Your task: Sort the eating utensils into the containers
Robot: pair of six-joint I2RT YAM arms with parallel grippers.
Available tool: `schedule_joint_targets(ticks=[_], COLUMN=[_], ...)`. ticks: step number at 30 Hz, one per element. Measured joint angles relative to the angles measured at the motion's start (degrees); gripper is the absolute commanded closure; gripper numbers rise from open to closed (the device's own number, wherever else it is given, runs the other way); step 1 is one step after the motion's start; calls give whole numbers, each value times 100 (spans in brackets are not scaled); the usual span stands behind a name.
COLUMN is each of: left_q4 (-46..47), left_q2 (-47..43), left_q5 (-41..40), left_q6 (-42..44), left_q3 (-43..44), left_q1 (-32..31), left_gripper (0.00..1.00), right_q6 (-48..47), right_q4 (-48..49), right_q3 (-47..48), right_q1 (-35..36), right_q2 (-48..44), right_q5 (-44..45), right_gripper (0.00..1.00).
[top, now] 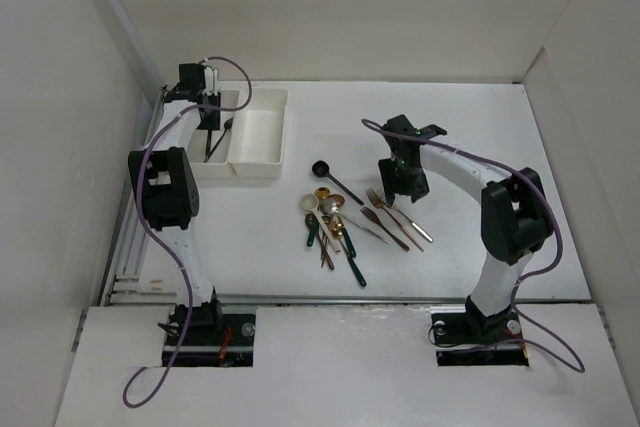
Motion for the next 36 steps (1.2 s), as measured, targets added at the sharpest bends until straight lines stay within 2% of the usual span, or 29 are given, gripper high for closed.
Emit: schedule_joint_targets(ticks=[4, 6, 14, 19, 21, 22, 24, 26, 28, 30, 36], left_q4=[-24, -31, -46, -98, -103, -103, -125, -125, -111, -70, -87], left_q2=[138, 138, 79, -212, -400, -501, -678, -826, -984, -1167, -1574], left_q5=[11, 31, 162, 291, 317, 323, 323, 264, 214, 234, 1327], left_q6=[-81, -116, -256, -378, -411, -431, -470, -555, -649, -737, -855], left_q3=[0, 0, 42, 212, 313, 365, 540, 739, 892, 949, 955], left_q1=[-24, -31, -33, -33, -33, -33, -33, -33, -31, -11, 153], left_gripper=[50, 47, 45, 38, 32, 30, 24, 21, 14, 12, 6], right_q6=[-4, -4, -39, -85, -118, -131, -164, -184, -155, -133, 131], right_q4=[-35, -66, -4, 146, 225, 232, 254, 297, 315, 326, 267], right_q3=[-367, -422, -463, -463, -457, -439, -439, -426, -385, -350, 127], right_q1=[-44, -79, -151, -160, -160, -160, -160, -166, -177, -190, -238], right_q2=[0, 0, 66, 509, 658, 678, 684, 702, 723, 737, 743], right_q5=[17, 37, 127, 162, 127, 114, 81, 57, 107, 212, 1093], right_gripper=[35, 40, 47, 47, 50, 53, 71, 100, 100, 100, 100])
